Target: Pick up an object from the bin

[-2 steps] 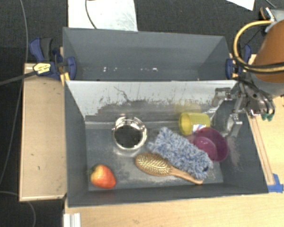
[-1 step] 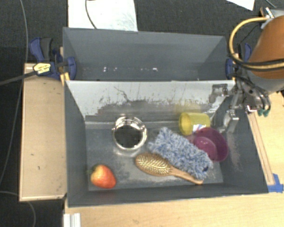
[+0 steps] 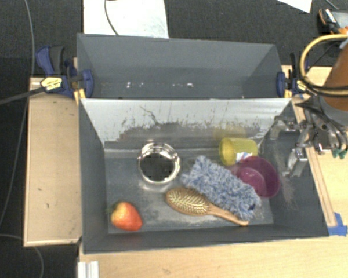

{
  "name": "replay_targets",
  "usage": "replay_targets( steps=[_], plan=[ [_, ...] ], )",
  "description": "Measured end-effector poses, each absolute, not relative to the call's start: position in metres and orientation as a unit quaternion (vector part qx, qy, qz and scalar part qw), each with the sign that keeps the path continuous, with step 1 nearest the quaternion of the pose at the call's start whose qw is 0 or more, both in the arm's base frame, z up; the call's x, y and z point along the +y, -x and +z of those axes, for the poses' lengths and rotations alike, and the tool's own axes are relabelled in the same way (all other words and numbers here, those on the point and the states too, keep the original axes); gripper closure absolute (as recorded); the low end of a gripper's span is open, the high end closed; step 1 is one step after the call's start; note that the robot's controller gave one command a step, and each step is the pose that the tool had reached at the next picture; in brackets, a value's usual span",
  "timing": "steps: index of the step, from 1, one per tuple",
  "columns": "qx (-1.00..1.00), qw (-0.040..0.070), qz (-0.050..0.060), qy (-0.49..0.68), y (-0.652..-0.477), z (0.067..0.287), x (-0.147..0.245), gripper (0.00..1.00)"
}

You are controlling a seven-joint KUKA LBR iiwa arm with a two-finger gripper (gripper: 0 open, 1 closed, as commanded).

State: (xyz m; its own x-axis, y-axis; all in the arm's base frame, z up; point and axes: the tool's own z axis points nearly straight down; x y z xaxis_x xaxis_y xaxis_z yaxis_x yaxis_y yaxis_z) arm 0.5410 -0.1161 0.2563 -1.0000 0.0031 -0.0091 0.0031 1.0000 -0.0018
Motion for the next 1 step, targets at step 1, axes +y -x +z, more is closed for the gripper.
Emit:
replay_targets(
  steps=[1],
  plan=[
    [0.995, 0.007, 0.0, 0.098, -0.5054, 0.2172, -0.0882, 0.0]
  ],
)
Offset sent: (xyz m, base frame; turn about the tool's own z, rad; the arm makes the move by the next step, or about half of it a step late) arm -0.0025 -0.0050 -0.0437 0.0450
